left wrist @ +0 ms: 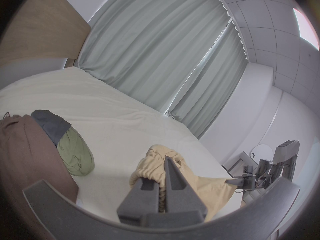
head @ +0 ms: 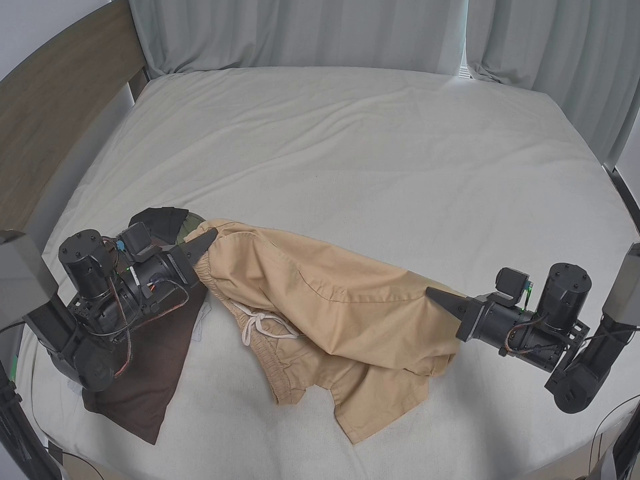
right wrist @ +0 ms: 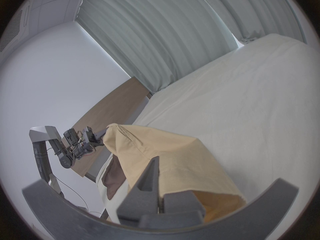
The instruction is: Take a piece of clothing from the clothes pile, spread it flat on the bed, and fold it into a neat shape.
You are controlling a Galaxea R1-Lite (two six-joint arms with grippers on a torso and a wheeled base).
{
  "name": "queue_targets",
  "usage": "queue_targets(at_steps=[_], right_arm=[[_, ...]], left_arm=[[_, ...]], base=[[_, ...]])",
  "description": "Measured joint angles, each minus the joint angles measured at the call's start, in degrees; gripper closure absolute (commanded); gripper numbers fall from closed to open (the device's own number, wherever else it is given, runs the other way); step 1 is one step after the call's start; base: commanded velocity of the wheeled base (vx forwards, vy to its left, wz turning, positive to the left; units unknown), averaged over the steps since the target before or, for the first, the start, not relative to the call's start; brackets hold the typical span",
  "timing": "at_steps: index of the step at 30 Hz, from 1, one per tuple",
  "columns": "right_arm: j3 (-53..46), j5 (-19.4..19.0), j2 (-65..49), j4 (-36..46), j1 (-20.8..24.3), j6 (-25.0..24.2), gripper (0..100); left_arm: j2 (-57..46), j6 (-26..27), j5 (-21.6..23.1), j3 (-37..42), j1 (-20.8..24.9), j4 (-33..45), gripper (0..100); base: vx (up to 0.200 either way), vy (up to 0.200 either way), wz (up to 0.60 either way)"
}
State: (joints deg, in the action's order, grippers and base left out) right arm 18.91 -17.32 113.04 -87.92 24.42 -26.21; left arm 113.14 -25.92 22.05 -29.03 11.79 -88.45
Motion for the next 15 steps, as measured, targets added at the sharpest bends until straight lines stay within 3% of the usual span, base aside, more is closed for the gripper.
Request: queue_targets(at_steps=[15], right_arm=[[1.4, -0.11, -3.17, -0.46, -0.88, -0.12, 100]], left_arm=[[-1.62, 0.17, 0.33, -0.44, -0.61, -0.45, 100]], base=[[0.0, 0.0, 0.0]])
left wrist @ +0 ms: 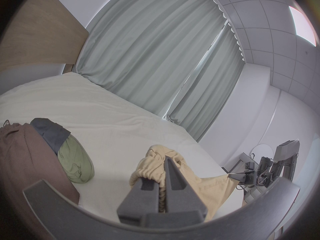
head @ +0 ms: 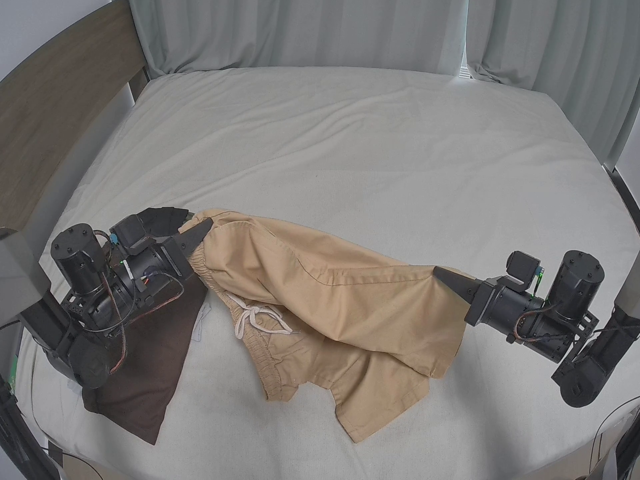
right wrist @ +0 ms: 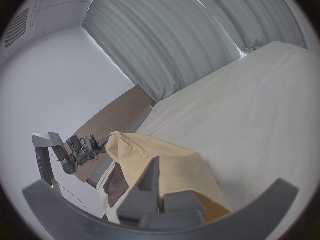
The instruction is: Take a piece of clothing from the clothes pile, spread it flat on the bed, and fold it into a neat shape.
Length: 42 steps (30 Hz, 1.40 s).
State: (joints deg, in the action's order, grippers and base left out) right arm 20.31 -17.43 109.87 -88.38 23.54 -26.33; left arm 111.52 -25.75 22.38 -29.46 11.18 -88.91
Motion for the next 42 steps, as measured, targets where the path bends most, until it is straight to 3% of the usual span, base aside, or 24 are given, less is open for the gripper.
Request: queue_targets(at_steps=[11, 17, 42], right_arm=[[0.99, 0.0, -3.86, 0.04, -0.94, 0.01, 100], [1.38, -0.02, -4.74, 0.09, -1.66, 0.04, 100], [4.79, 0.06, -5.55, 0.09, -6.07, -0.21, 100]], left_arm=[[-3.04, 0.46, 0.2, 0.17, -0.02, -0.07, 100], [-3.83, 3.22, 1.34, 0.12, -0.24, -0.07, 100], [-4.99, 6.13, 5.36, 0.0, -5.07, -0.05, 100]], base=[[0.0, 0.0, 0.0], [0.0, 0.0, 0.0], [0.0, 0.0, 0.0]])
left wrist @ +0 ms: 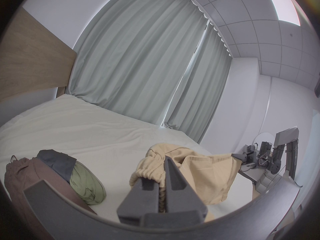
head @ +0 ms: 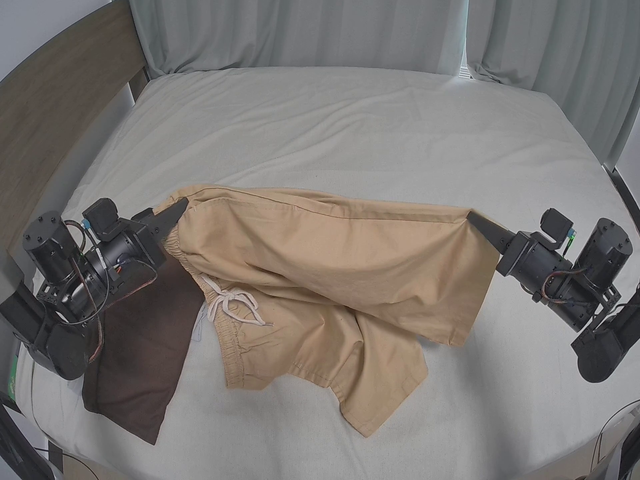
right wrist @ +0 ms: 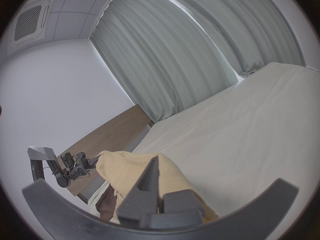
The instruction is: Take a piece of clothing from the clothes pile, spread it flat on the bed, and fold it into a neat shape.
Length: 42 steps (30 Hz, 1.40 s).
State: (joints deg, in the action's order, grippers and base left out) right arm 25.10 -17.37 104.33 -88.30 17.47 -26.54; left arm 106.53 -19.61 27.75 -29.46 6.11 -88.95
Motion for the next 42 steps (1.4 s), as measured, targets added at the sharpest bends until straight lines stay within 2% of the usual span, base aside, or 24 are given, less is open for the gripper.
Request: queue_targets(at_steps=[13, 42], right_arm=[[2.32, 0.24, 0.0, 0.0, -1.77, -0.34, 100], [2.29, 0.2, 0.44, -0.06, -1.55, -0.01, 100]], left_arm=[[0.24, 3.33, 3.18, 1.44, -1.97, 0.02, 100], [1.32, 4.05, 5.72, 1.82, -5.49, 0.05, 100]], base=[[0.0, 0.0, 0.0], [0.0, 0.0, 0.0]])
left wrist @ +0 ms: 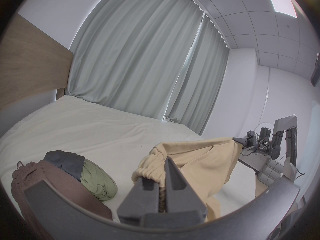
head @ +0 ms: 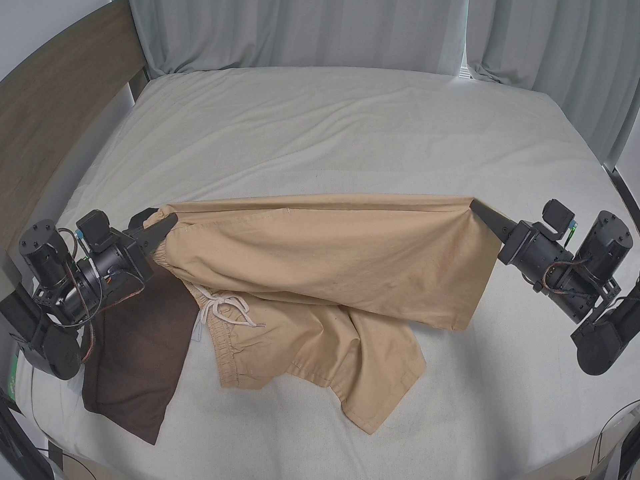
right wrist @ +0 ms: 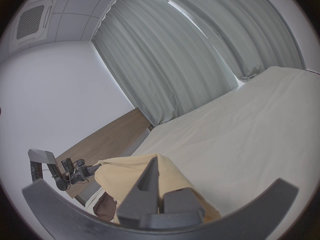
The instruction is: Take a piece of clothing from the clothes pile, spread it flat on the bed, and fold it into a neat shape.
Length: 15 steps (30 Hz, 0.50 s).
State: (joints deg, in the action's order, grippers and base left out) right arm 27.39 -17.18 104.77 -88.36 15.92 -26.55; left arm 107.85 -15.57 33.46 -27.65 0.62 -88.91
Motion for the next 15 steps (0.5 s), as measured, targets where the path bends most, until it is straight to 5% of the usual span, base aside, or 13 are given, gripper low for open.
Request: queue_targets(at_steps=[15], right_arm=[[0.2, 0.02, 0.06, -0.02, -0.46, 0.01, 100]], left_arm=[[0.09, 0.02, -0.02, -0.05, -0.18, -0.02, 100]], base=[[0.0, 0.0, 0.0]])
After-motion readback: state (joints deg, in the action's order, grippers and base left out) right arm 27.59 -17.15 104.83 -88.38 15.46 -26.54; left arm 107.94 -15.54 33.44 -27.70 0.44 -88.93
